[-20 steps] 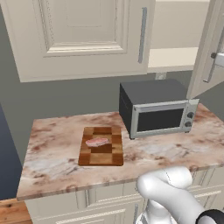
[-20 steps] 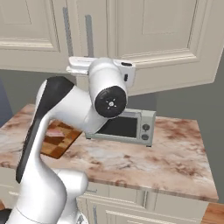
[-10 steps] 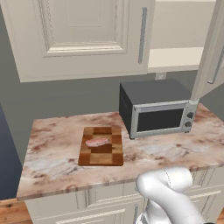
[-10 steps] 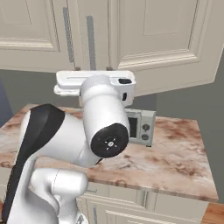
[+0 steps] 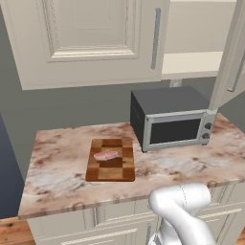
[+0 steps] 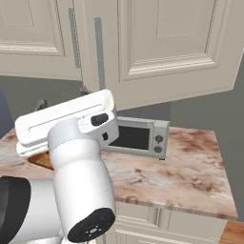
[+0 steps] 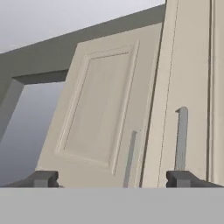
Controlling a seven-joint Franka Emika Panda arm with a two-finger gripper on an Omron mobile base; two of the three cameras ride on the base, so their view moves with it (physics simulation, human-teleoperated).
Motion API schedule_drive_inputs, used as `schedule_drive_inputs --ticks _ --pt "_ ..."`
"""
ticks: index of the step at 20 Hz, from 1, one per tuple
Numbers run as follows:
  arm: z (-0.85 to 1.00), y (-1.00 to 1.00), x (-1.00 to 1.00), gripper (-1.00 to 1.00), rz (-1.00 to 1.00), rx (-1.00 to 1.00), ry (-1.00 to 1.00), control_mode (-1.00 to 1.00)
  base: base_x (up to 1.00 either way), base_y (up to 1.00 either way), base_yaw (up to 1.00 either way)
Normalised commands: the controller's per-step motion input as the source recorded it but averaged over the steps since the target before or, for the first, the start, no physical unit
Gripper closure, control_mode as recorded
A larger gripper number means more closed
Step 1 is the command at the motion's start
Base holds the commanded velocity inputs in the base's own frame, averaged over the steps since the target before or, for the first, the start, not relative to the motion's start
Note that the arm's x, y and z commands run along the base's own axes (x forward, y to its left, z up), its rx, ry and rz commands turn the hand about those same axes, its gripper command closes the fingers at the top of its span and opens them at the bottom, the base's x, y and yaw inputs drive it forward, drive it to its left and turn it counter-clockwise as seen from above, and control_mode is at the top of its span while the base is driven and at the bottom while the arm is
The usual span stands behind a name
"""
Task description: Open the cabinet, retrieve the rolling pin, and place it next to the meat on the cutting board to prepare for tenderizing.
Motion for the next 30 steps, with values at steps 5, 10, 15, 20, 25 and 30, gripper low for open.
schedule_drive_inputs --ticks 5,10,15,20,25,30 --pt "-0.11 1.0 -0.17 -1.0 0.0 -0.29 -0.04 -1.0 0.0 0.0 0.0" --pt "-0.06 0.98 0.08 -1.0 0.0 -0.29 -0.01 -1.0 0.0 0.0 0.0" --pt "0.0 0.7 0.41 -1.0 -0.06 -0.25 0.0 -1.0 0.0 0.0 0.0" --pt "-0.06 0.32 0.59 -1.0 -0.17 -0.26 0.0 -1.0 0.0 0.0 0.0" --pt "-0.17 0.0 0.5 -1.0 -0.32 -0.31 0.01 -1.0 0.0 0.0 0.0" --pt "-0.2 -0.12 0.45 -1.0 -0.42 -0.29 0.04 -1.0 0.0 0.0 0.0"
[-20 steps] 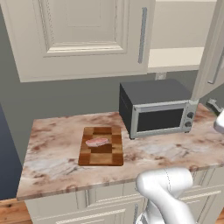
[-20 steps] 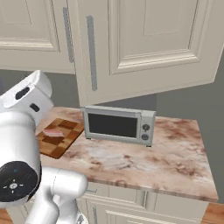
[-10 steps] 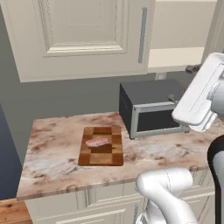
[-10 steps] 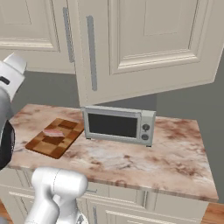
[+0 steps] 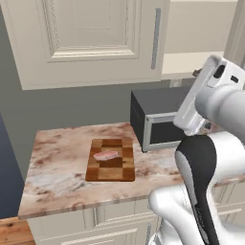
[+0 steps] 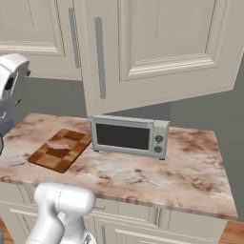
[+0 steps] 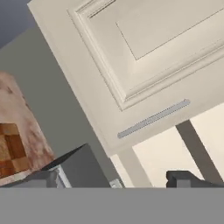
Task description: Open the cabinet, retrieve the rolling pin, and place it next to the meat on the cutting board to prepare for tenderizing.
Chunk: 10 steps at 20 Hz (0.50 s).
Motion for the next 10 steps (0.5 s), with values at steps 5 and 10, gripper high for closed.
schedule_drive_inputs --ticks 5,10 --pt "-0.15 -0.33 0.4 -1.0 -0.46 -0.27 0.08 -1.0 0.0 0.0 0.0" --pt "-0.13 -0.56 0.24 -1.0 -0.47 -0.22 0.09 -1.0 0.0 0.0 0.0"
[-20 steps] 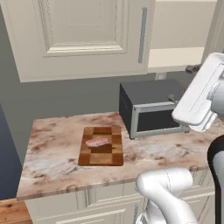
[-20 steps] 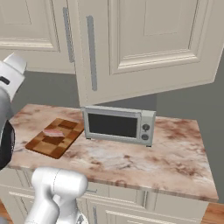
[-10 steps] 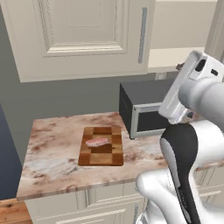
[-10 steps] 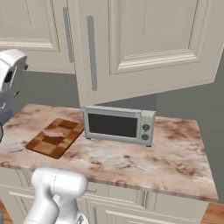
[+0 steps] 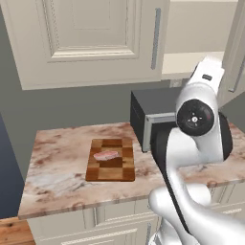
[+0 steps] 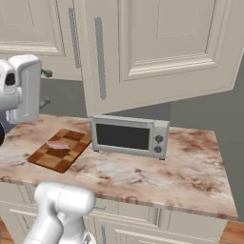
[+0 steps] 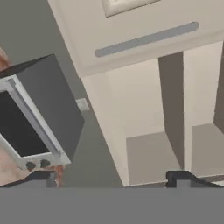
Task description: Open the cabinet, retrieve the rolling pin, and place it next to the meat on the cutting board to prepare for tenderizing.
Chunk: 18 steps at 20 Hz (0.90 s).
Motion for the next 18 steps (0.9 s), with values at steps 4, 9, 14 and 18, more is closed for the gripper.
schedule_drive_inputs --ticks 4,9,14,18 --pt "-0.14 -0.61 0.16 -1.0 -0.45 -0.19 0.07 -1.0 0.0 0.0 0.0" --pt "-0.13 -0.38 0.32 -1.0 -0.41 -0.17 0.08 -1.0 0.0 0.0 0.0" --pt "-0.01 -0.01 0.43 -1.0 -0.28 -0.12 0.04 -1.0 0.0 0.0 0.0" --pt "0.0 -0.04 0.31 -1.0 -0.24 -0.09 0.02 -1.0 0.0 0.0 0.0"
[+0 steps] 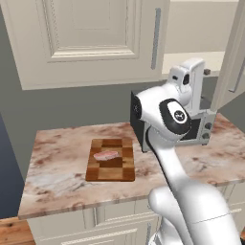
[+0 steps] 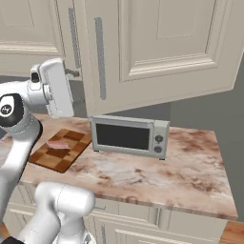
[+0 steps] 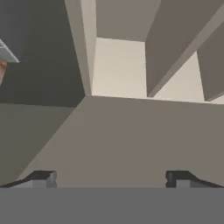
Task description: Open the cabinet, retrieve the rolling pin, and place it next to the meat on the cutting board to prepare for tenderizing.
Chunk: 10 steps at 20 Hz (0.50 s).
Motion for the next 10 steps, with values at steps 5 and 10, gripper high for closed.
schedule_drive_inputs --ticks 5,10 --pt "0.0 -0.18 0.16 -1.0 -0.23 -0.07 0.03 -1.0 0.0 0.0 0.0" --pt "0.0 -0.31 0.06 -1.0 -0.18 -0.03 0.05 -1.0 0.0 0.0 0.0"
